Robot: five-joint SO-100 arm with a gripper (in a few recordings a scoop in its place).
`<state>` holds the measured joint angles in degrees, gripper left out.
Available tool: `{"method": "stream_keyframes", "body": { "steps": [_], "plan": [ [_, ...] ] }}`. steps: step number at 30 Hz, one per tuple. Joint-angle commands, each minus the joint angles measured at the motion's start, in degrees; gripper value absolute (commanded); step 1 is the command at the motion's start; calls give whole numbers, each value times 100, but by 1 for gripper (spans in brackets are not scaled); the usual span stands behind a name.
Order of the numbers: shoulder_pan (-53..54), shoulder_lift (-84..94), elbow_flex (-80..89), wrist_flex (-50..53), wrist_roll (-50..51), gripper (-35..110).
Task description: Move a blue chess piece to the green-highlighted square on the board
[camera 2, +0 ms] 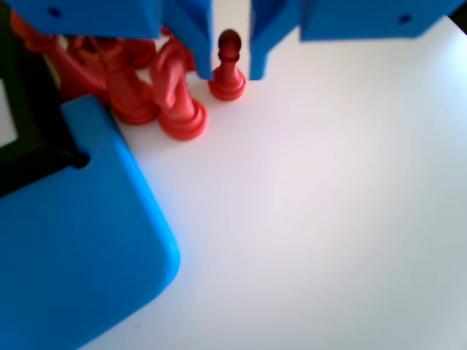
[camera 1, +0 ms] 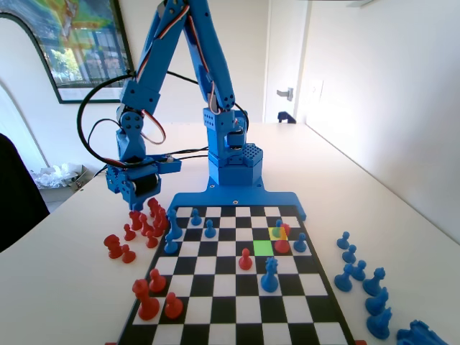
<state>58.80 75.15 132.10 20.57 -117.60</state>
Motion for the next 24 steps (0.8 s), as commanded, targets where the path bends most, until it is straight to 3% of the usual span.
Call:
{"method": "stream_keyframes", "body": {
  "steps": [1, 7, 16, 19, 24],
  "plan": [
    [62, 149, 0, 53, -88, 12],
    [26, 299, -264, 589, -97, 12],
    [-281, 1547, -1028, 2839, 26, 5],
    [-633, 2030, -1389, 3727, 220, 2],
    [-1529, 2470, -1705, 4280, 782, 1]
  ]
}}
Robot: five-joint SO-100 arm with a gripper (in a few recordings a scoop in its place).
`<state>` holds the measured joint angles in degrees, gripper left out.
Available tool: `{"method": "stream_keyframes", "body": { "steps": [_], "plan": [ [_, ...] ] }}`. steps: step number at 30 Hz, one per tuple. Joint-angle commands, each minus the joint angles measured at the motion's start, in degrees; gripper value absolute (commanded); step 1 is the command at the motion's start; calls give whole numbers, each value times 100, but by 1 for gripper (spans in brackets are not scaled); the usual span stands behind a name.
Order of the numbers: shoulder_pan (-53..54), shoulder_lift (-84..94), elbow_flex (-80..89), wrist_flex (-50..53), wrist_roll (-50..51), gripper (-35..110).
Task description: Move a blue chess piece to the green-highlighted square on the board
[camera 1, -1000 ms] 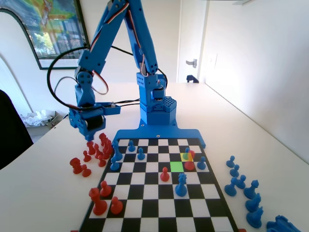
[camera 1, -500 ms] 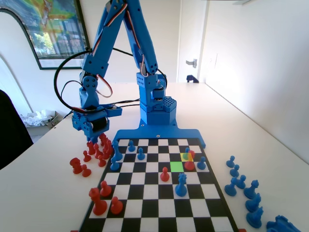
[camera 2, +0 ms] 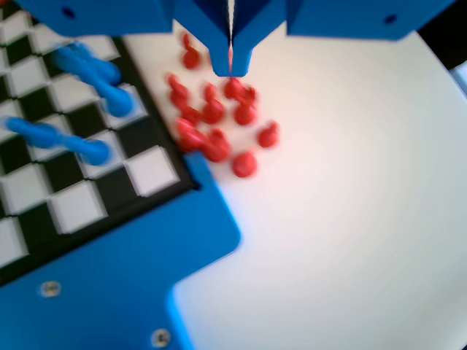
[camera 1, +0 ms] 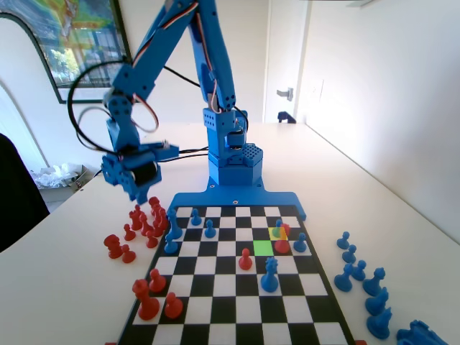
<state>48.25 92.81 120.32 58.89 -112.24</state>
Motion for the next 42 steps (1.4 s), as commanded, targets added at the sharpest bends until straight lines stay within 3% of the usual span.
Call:
{"method": "stream_keyframes", "body": {
  "steps": [1, 10, 20, 42],
  "plan": [
    [-686, 747, -562, 466, 378, 1],
    [-2707, 1204, -554, 422, 1617, 1],
    [-4289, 1846, 158, 431, 2162, 1],
    [-6768, 1661, 1459, -668, 3604, 1]
  ]
}}
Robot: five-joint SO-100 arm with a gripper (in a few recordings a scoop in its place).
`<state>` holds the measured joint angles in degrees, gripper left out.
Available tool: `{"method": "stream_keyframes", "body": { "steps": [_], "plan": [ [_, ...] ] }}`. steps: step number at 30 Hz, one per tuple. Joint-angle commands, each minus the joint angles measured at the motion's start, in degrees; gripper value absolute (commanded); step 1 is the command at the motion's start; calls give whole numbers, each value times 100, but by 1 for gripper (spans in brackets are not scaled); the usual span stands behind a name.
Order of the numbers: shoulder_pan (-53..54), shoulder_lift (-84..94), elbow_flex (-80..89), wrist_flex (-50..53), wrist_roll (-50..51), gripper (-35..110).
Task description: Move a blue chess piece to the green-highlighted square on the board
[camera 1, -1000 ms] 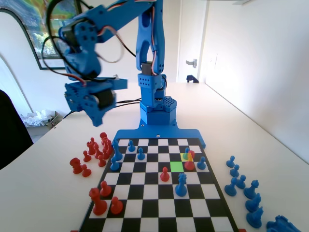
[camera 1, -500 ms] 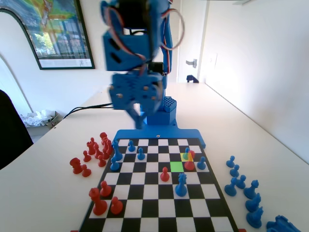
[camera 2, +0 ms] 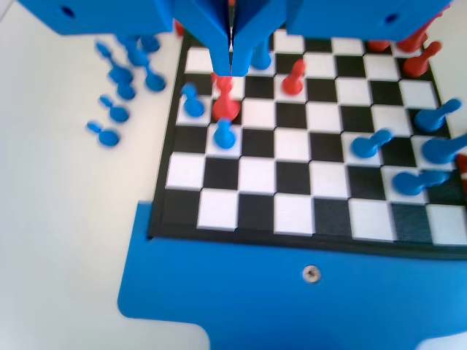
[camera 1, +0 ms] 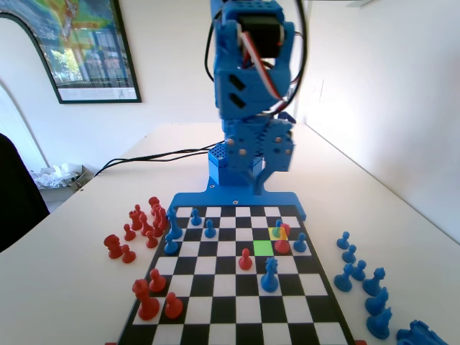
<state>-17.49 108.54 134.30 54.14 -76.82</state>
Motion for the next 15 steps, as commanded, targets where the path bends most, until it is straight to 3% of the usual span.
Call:
{"method": "stream_keyframes", "body": {
  "steps": [1, 15],
  "plan": [
    [-246, 18, 114, -281, 88, 1],
    [-431, -905, 105, -1002, 176, 5]
  ]
}}
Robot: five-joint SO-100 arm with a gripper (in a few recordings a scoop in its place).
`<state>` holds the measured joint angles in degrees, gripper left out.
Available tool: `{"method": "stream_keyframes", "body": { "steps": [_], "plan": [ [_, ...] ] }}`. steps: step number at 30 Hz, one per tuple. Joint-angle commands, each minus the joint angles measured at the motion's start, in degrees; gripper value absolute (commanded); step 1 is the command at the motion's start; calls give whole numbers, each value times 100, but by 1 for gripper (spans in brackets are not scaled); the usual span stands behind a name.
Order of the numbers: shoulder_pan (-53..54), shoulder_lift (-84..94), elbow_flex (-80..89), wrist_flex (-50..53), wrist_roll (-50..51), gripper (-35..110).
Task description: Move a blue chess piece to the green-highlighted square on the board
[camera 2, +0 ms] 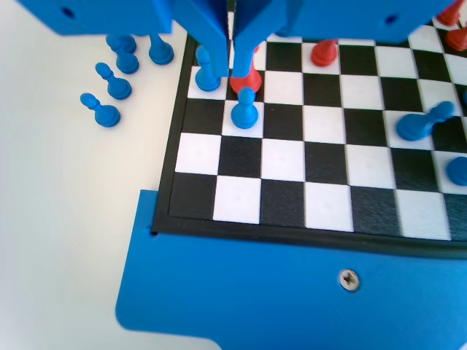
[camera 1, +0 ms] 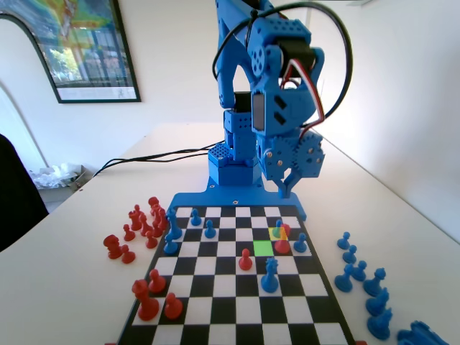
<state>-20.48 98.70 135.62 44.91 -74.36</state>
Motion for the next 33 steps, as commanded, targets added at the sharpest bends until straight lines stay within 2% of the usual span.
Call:
{"method": "stream_keyframes", "body": {
  "steps": [1, 9, 33],
  "plan": [
    [-123, 70, 9, -114, -88, 6],
    [-35, 35, 176, -343, -237, 10],
    [229, -422, 237, -888, -527, 9]
  ]
}}
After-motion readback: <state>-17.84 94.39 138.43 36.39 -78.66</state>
